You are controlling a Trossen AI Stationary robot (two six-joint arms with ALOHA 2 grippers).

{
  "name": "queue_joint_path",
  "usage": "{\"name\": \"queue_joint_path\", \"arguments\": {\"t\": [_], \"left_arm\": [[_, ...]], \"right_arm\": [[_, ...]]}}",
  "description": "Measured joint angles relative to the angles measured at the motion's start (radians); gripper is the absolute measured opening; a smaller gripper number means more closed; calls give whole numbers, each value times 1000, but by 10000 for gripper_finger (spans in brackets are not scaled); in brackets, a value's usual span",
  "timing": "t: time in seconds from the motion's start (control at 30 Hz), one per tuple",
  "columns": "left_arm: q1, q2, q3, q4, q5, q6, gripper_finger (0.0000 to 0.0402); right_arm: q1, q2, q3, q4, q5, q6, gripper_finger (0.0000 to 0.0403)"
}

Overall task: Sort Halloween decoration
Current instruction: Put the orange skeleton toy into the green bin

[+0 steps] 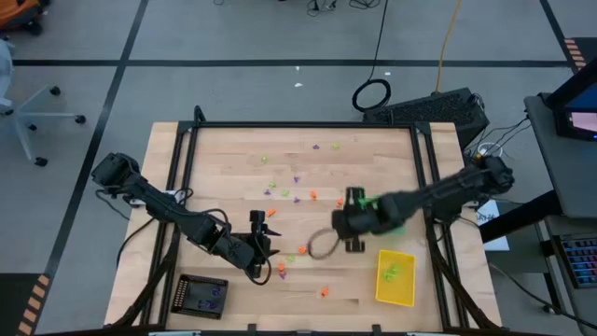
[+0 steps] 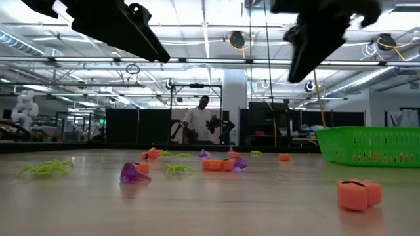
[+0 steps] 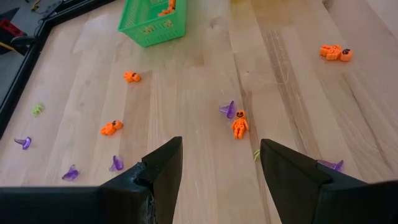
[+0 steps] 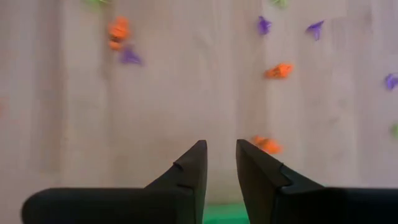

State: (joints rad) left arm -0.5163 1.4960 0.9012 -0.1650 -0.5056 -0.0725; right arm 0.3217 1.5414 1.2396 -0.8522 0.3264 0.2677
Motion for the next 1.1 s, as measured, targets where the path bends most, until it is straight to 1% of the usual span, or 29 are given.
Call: {"name": "queue_joint_path", "arguments": {"t": [0.1,0.2,0.37,0.5,0.63,0.87,1.1], "left_arm": [[0,0,0,0,1,-1,212],[0,0,0,-2,12,-1,212],[-1,0,1,-5,36,-2,212],[-3,0,1,-5,38,-23,212],[-3,0,1,-5,38,-27,212],[-3,0,1,-5,38,-26,212],[-2,0,1,-3,38,-26,212]], "right_arm": [[-95,10,0,39,-50,-193,93],[-164,32,0,85,-87,-353,121],[-230,98,0,94,-95,-523,169],[-261,163,0,83,-94,-587,196],[-282,228,0,64,-95,-644,211],[-322,302,-1,-5,-97,-701,214],[-344,309,-1,1,-98,-756,211]]}}
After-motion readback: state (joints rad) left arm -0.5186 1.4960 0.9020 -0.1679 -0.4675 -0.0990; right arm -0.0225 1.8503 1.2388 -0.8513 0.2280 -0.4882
